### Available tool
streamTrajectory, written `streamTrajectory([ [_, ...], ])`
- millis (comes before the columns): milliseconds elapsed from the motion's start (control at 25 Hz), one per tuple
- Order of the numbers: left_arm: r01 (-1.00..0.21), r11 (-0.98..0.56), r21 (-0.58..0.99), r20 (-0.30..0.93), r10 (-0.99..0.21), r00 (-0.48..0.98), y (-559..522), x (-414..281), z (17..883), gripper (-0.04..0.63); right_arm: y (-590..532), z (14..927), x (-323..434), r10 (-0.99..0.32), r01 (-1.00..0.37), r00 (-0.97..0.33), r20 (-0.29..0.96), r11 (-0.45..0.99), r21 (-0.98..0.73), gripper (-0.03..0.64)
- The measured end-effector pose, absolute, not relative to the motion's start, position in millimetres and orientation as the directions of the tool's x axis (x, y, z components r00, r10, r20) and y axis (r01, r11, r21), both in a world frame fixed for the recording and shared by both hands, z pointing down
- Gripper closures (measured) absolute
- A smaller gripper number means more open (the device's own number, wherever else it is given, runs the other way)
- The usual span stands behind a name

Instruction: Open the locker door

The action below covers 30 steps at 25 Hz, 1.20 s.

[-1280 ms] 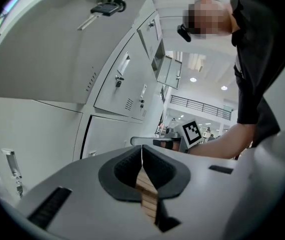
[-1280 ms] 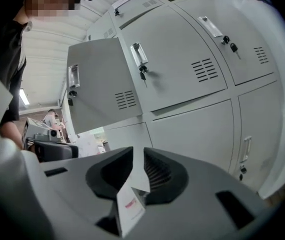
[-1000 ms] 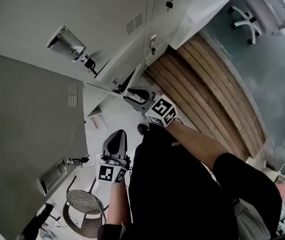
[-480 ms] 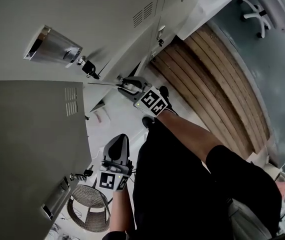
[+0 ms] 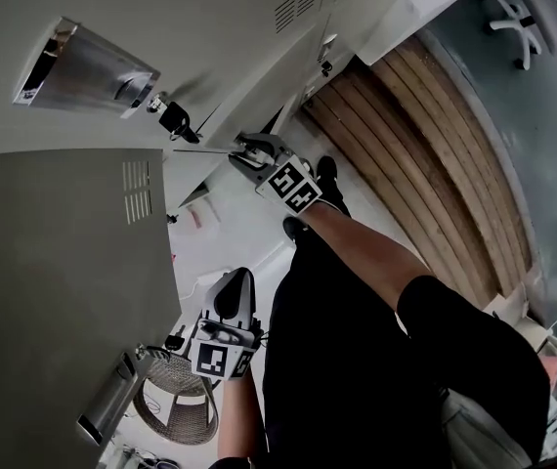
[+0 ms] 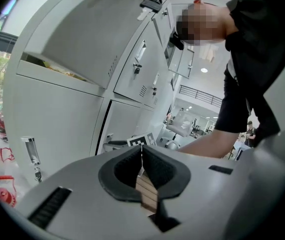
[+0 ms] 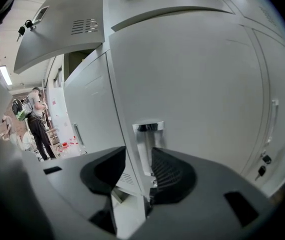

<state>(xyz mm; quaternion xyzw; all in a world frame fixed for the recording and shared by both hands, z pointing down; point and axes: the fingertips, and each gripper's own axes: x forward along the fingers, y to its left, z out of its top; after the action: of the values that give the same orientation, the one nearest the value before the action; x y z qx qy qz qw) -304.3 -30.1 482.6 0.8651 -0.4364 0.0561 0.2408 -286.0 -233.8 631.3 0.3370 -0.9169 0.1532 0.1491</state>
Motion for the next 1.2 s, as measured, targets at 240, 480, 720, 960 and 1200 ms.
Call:
streamTrajectory([
  [240, -0.792, -0.485, 0.372, 0.337, -0.724, 0.602, -23.6, -313.4, 491.3, 0.577, -241.4, 639.3, -289.4, -0.594, -0.689, -0.7, 0.396, 0.707, -0.158, 0.462],
  [480, -0.791, -0.483, 0.375, 0.343, -0.721, 0.603, -22.8, -315.3, 496.0, 0.577, -243.9, 640.2, -292.1, -0.6, -0.691, -0.696, 0.394, 0.708, -0.143, 0.465],
  [720, -0.788, -0.477, 0.389, 0.312, -0.737, 0.6, -25.6, -315.6, 489.9, 0.577, -241.5, 638.0, -293.7, -0.596, -0.682, -0.698, 0.398, 0.723, -0.112, 0.494],
  [960, -0.791, -0.474, 0.388, 0.327, -0.731, 0.599, -22.3, -316.6, 493.3, 0.577, -240.0, 639.8, -292.1, -0.585, -0.671, -0.7, 0.409, 0.735, -0.096, 0.499],
  [1200, -0.781, -0.479, 0.401, 0.267, -0.754, 0.6, -29.6, -312.7, 480.5, 0.577, -233.0, 638.1, -289.4, -0.564, -0.657, -0.716, 0.411, 0.744, -0.124, 0.5],
])
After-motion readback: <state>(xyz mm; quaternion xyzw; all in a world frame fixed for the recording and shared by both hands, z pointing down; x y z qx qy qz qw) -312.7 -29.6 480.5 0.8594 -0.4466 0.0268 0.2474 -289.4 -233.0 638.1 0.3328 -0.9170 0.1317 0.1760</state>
